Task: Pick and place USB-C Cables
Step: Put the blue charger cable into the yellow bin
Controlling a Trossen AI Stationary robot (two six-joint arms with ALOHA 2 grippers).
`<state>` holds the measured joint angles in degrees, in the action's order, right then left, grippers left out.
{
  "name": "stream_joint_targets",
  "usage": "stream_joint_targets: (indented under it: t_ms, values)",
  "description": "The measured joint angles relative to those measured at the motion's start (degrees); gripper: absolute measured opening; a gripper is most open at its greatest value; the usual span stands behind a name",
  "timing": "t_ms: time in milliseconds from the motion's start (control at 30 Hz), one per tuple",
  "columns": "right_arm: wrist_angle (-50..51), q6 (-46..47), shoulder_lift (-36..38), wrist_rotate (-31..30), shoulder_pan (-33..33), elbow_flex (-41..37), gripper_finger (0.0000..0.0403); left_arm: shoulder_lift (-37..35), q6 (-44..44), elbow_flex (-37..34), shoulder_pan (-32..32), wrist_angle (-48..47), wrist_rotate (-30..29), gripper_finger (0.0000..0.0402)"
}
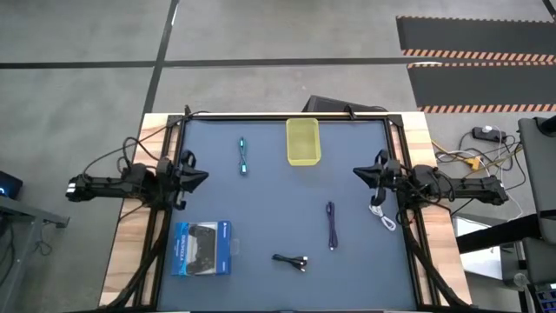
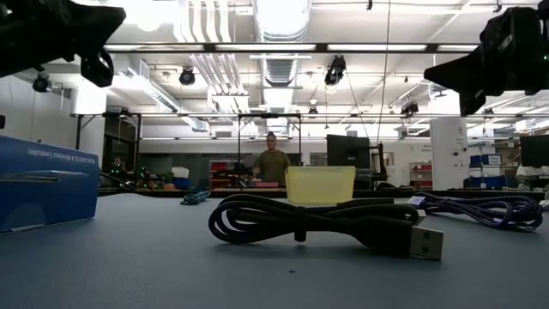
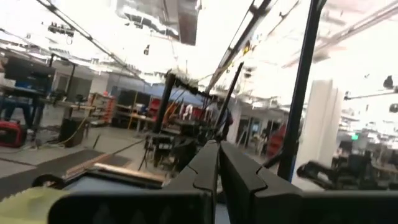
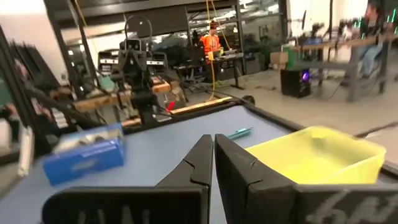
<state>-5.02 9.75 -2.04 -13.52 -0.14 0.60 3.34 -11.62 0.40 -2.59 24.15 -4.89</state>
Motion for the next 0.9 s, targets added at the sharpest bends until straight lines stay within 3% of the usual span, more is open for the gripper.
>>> stream_joint_targets:
  t_ms: [167,333,433,600,900]
  values:
    - [0.00,1.36,0.00,0.03,0.00,0.00,0.0009,0.01,-0.07,0.00,-0.02,4.02,-3.34,0.0002]
    - [-7.27,-3.79,-0.21,-0.04,-0.13,0.00,0.0009,2.70,-3.67,0.00,-0.01,5.35,-19.21,0.0002]
    - [-14.84,-8.11,-0.24,0.40,-0.13,-0.02,0.0009,6.58,-6.19,0.10,0.00,5.42,-25.12,0.0001]
    - [-21.31,-15.76,-0.24,0.44,-0.13,-0.01,0.0009,15.27,-10.79,2.57,0.00,5.43,-27.18,0.0001]
    - [-20.65,-21.88,-0.58,0.40,-0.15,4.15,0.0009,31.76,-21.44,9.96,0.00,5.46,-31.67,0.0001]
